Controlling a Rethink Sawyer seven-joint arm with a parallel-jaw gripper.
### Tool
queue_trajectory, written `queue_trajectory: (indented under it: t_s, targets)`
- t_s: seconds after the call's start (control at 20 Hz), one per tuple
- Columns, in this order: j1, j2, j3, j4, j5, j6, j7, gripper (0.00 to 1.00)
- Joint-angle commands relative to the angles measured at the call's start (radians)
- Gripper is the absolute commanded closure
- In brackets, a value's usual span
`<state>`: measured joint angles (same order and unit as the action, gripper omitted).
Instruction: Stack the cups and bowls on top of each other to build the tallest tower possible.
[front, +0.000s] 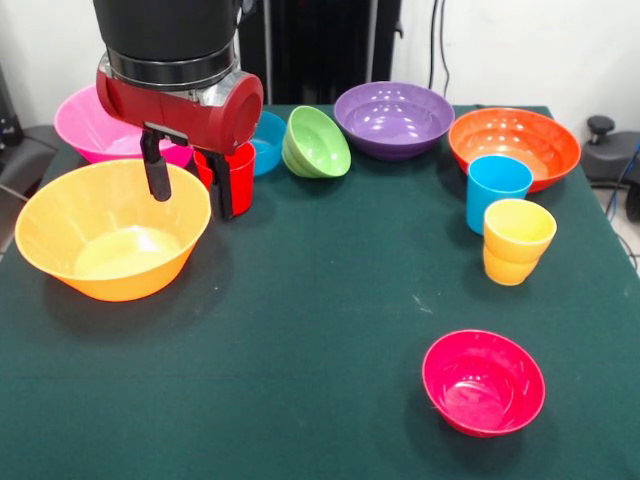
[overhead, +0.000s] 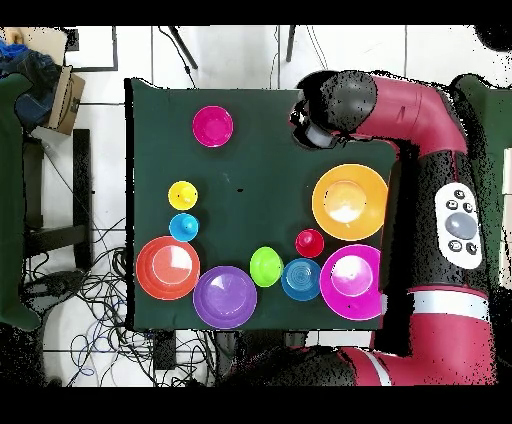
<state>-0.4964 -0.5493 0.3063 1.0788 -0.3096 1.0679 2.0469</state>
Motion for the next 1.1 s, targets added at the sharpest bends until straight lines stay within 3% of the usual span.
queue_trajectory:
  t_s: [0.05,1.1]
  targets:
    - [-0.002,0.023,0.057,0.099,-0.075,-0.006,-0.279,0.0]
    - [-0.041,0.046,0.087,0.135,-0.083,-0.064,-0.296,0.0]
